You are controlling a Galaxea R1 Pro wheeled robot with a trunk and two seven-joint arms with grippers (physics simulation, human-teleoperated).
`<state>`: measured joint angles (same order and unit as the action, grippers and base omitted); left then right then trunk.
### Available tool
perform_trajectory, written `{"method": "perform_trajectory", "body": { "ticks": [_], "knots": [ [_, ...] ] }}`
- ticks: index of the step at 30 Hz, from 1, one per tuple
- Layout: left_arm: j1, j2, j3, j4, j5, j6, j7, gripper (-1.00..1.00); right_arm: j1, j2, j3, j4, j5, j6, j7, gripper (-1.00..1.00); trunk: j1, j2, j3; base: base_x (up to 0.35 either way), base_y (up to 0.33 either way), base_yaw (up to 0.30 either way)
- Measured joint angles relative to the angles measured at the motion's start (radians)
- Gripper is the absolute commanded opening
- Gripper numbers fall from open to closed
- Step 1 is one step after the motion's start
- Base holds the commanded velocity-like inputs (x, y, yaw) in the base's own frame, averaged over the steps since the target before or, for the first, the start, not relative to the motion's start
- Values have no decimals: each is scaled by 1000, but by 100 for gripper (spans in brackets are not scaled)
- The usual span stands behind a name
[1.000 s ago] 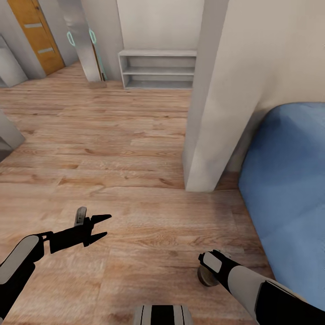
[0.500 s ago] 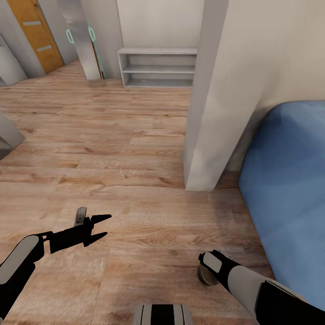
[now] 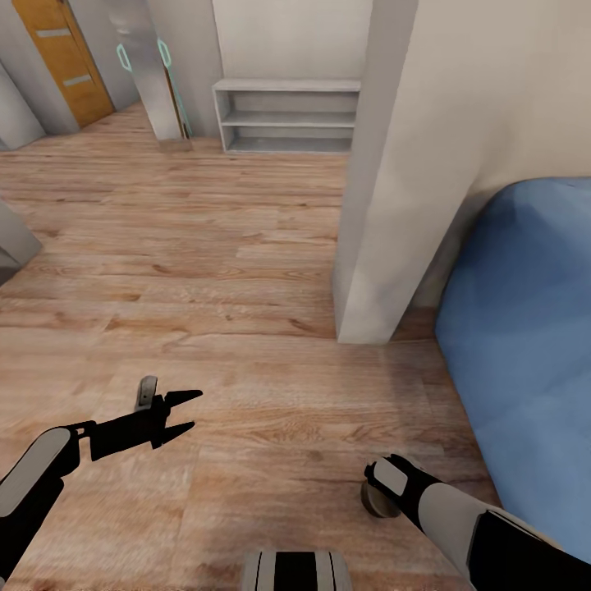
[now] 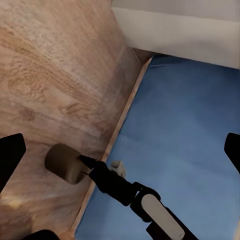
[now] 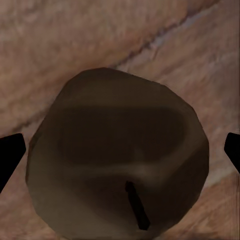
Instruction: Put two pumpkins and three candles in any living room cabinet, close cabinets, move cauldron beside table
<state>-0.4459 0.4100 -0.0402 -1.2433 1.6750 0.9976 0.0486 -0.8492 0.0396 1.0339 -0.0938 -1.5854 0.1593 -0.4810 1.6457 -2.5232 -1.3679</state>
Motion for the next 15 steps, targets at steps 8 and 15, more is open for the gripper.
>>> {"method": "perform_trajectory", "body": {
  "ticks": [8, 15],
  "knots": [
    [0, 0, 0, 0, 1, 0, 0, 100, 0, -1, 2, -1, 1, 17, 1, 100, 0, 0, -4, 0, 0, 0],
    [0, 0, 0, 1, 1, 0, 0, 100, 0, -1, 2, -1, 2, 19, 1, 100, 0, 0, -4, 0, 0, 0]
  ]
}}
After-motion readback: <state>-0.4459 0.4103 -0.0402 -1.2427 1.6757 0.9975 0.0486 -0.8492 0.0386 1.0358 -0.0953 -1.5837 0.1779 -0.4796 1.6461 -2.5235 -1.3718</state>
